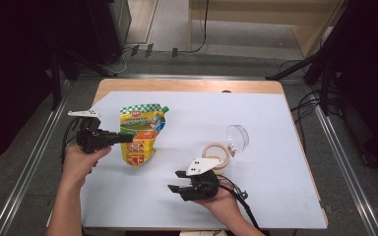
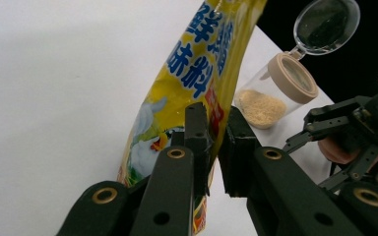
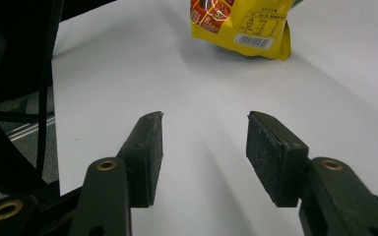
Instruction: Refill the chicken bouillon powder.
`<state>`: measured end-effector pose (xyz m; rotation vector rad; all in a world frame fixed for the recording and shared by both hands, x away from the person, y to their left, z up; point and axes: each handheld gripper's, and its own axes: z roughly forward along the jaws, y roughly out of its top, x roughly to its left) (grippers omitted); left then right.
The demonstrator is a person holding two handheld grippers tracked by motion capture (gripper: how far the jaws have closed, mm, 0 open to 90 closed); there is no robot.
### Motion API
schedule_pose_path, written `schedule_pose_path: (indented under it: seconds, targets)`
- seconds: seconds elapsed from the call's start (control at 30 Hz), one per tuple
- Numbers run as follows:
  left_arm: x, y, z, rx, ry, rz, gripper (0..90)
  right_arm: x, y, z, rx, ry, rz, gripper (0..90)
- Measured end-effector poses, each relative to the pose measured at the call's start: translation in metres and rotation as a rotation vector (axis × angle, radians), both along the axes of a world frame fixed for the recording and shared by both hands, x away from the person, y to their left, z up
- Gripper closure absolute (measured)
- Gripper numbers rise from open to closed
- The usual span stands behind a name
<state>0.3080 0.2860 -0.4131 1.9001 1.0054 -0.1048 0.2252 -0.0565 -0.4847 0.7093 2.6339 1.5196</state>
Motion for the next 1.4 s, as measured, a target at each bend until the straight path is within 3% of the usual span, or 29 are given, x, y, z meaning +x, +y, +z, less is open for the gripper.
schedule_pose_path:
  seconds: [0.37, 0.63, 0.9, 1.0, 1.4]
  targets:
    - [-0.002, -0.002, 0.005, -0.020, -0.042, -0.024, 75.3, 0.000, -0.001, 0.000, 0.000, -0.003, -0.002, 49.5]
    - [-0.006, -0.002, 0.021, -0.025, -0.072, -0.042, 66.8, 0.000, 0.000, 0.000, 0.000, -0.001, -0.001, 49.5]
    - [-0.007, -0.002, 0.036, -0.008, -0.075, -0.019, 57.3, 0.002, -0.002, 0.002, 0.000, -0.007, -0.006, 49.5]
    - [-0.007, -0.003, 0.041, 0.008, -0.082, -0.014, 56.3, 0.002, -0.002, 0.002, -0.001, -0.009, -0.007, 49.5]
    - [-0.003, 0.007, 0.062, -0.011, -0.110, 0.033, 56.1, 0.005, -0.005, 0.006, -0.005, 0.006, -0.011, 49.5]
